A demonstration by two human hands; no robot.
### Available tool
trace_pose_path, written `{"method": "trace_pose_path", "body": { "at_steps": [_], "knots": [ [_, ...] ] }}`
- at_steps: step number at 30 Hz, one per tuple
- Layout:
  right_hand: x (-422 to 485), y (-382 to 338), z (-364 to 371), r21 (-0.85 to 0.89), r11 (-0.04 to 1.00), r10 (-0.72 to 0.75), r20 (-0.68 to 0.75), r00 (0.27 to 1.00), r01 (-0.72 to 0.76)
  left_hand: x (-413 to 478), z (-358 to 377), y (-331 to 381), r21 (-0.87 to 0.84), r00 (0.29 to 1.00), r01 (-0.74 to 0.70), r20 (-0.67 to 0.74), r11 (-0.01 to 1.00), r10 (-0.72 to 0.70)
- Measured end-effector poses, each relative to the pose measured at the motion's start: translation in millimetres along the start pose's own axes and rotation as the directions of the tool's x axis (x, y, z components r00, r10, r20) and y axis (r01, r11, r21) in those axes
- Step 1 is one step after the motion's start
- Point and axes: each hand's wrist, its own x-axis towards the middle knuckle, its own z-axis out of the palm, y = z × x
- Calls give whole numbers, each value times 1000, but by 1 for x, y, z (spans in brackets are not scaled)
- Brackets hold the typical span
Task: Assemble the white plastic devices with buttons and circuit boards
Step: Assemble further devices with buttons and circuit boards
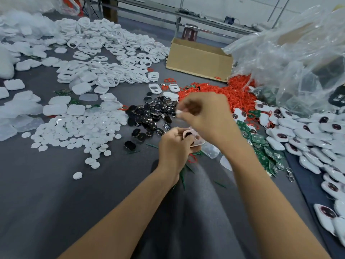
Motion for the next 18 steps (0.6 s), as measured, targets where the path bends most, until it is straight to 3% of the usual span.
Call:
{"method": "trace_pose_path", "body": {
  "at_steps": [5,18],
  "knots": [
    [-46,40,-4,-90,988,127,9,992,-126,6,-2,-14,44,1000,4,10,999,-4],
    [-53,56,5,-23,987,156,-39,987,-157,10,1,-21,110,1000,2,-12,994,-1]
  ]
}}
